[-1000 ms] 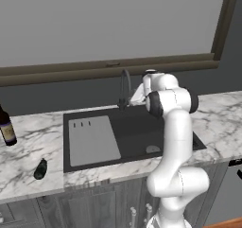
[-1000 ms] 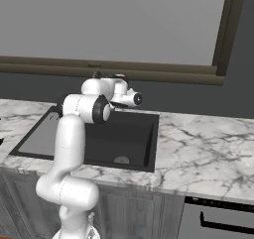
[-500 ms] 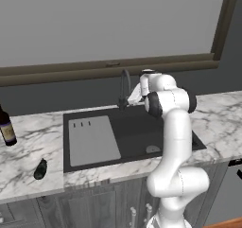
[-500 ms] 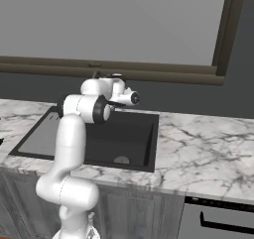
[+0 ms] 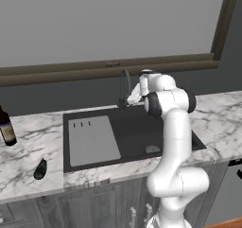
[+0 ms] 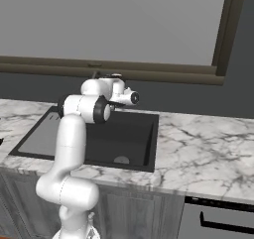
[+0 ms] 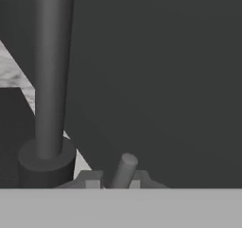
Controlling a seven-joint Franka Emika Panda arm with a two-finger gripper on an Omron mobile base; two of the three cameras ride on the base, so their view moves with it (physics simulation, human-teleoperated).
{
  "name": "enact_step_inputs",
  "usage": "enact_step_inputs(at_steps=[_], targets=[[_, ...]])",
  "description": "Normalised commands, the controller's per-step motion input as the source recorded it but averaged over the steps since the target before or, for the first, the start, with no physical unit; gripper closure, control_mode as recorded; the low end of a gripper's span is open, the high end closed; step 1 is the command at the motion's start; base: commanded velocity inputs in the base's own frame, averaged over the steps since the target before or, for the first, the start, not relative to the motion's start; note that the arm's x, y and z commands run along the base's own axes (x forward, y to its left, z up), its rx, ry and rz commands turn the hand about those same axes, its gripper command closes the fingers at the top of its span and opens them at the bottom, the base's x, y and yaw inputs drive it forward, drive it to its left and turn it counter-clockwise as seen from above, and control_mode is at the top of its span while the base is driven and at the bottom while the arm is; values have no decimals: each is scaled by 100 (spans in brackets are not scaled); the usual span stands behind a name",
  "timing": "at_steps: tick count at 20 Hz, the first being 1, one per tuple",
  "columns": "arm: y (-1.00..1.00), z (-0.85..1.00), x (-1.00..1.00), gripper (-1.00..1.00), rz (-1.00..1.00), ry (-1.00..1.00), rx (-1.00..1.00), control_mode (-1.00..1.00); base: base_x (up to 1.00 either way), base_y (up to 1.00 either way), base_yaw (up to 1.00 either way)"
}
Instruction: Turn on the sink faucet. Then move the eggplant from the counter to the sink. Turn off the sink. Move the vegetable from the sink to the pot next to the stove. Finally move the pot to the rear left burner.
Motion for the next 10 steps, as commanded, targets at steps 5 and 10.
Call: enact_step_inputs(at_steps=[5,10], targets=[[-14,-5,0,100,-8,-3,0,-100,0,0,0],[-32,-20,0,100,-11,0,1,-100,0,0,0]])
